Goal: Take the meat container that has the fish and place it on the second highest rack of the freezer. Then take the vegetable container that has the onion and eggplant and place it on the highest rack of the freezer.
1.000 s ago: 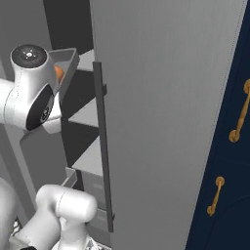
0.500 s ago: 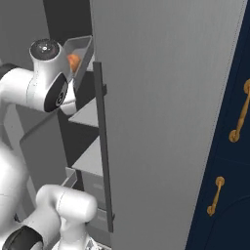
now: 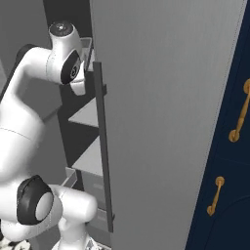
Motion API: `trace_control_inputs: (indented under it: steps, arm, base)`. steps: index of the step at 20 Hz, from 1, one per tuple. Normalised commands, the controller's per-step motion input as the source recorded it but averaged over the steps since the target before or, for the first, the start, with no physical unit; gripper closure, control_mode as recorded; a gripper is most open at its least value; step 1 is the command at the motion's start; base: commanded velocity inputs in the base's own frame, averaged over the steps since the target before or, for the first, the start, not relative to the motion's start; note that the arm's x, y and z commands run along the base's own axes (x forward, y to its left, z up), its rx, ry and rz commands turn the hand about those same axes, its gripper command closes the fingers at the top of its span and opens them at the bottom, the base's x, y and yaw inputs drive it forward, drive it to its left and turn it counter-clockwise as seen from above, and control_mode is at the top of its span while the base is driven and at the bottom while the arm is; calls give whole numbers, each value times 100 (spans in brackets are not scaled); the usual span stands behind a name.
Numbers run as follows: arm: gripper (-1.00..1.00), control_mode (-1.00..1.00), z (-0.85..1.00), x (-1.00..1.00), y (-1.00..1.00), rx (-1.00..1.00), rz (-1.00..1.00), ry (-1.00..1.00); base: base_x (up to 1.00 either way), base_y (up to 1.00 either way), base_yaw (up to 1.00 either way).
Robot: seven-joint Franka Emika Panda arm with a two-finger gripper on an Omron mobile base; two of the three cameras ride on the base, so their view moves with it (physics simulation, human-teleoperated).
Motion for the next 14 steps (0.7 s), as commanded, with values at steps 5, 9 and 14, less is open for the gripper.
trace_control_inputs:
  steps: [5, 9, 14]
  arm:
    - [100, -100, 8, 87, 0, 0, -8, 14]
    - [100, -100, 0, 7, -3, 3, -25, 0]
    - [100, -100, 0, 76, 5, 1, -17, 0]
  base:
    - [0, 0, 0]
    - [0, 0, 0]
    - [0, 0, 0]
